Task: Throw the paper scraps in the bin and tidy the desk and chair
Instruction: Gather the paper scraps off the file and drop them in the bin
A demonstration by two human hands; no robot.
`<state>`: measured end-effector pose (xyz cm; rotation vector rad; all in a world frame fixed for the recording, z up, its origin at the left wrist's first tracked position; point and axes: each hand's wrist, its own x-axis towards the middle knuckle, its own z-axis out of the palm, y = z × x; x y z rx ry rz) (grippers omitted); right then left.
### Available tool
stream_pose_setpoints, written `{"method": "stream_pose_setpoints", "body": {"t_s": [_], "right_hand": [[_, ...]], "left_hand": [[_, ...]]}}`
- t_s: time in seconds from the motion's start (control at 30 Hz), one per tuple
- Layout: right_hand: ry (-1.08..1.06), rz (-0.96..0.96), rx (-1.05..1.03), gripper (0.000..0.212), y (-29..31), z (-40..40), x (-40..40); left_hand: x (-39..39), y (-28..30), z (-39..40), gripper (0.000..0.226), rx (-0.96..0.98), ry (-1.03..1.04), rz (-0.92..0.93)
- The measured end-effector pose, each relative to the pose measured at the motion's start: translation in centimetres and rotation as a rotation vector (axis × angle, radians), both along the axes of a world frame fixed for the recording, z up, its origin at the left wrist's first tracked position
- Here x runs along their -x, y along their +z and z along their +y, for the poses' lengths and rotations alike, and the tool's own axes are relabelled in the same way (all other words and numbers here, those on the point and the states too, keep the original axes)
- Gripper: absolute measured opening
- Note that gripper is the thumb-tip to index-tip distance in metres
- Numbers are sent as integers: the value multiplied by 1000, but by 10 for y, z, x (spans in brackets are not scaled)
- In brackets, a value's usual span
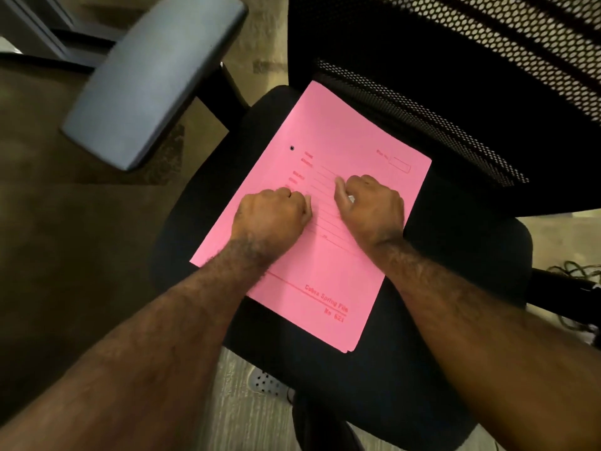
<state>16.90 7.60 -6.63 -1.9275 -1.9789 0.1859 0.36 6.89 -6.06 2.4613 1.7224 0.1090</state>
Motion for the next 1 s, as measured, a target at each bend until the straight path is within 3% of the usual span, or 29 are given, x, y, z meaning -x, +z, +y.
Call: {"method": "stream_pose_setpoints", "body": {"t_s": [0.2,0.33,0.5,0.67,0.87,1.0], "right_hand": [[37,334,-168,36,16,-24,53],[203,460,-264,41,28,-60,116],[558,597,-193,41,42,-132,220],[875,656,10,39,30,-236,303],[1174,630,298,34,-9,-377,356],[1303,582,394,32,-36,-460,369]], "left_hand": [[56,11,-32,44,-336,415,-375],[93,23,-75,43,-454,699,-466],[157,14,-189,45,-437,1152,-484],[203,4,-324,42,-407,1462,-431],[237,-19,-482,43,-299,1799,-311],[247,-43,-572,42,-439,2012,-192]]}}
